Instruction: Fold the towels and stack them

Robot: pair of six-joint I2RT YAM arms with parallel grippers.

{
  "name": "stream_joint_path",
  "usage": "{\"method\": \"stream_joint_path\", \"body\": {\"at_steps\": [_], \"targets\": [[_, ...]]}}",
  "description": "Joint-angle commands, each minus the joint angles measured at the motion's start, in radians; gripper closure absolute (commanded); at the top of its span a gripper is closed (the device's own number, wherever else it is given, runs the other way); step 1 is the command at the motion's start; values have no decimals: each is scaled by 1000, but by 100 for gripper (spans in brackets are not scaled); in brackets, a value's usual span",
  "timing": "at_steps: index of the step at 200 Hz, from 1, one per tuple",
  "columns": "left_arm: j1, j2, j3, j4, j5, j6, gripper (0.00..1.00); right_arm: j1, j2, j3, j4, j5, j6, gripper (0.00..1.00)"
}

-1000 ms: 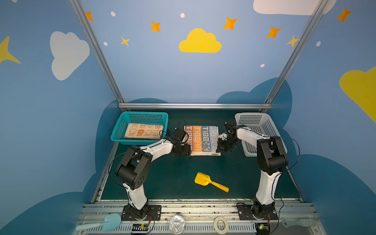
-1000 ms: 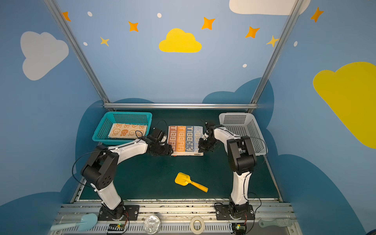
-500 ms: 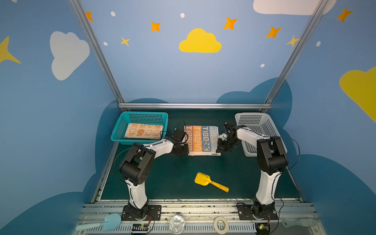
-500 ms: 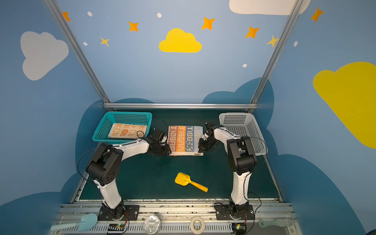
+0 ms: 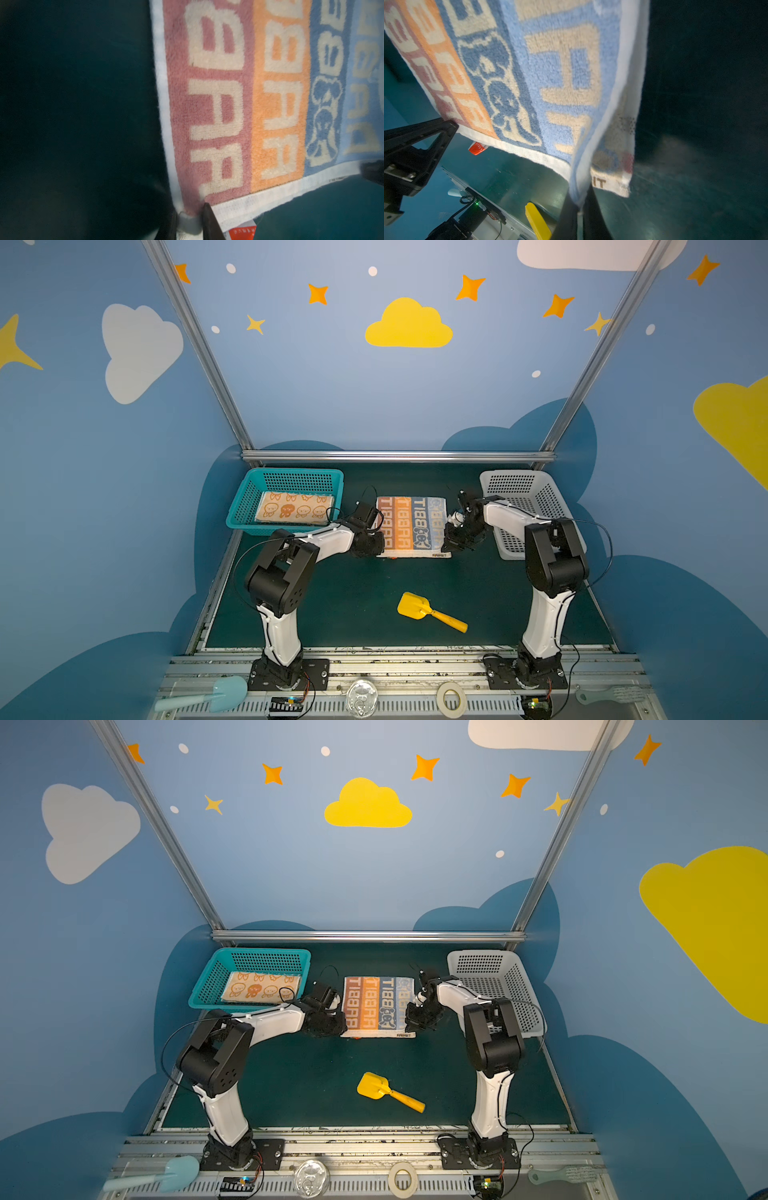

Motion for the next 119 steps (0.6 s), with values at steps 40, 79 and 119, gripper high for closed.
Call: {"method": "stream_joint_path", "body": {"at_steps": [40, 79, 119], "targets": [[5, -21, 14, -39, -28, 28, 83, 2, -20, -6, 1, -11, -4, 100], [5, -31, 35, -67, -39, 39, 83, 5, -20, -6, -1, -9, -6, 100], [4, -40, 34, -70, -40, 40, 84, 7, -20, -7, 0, -10, -6, 100]]}}
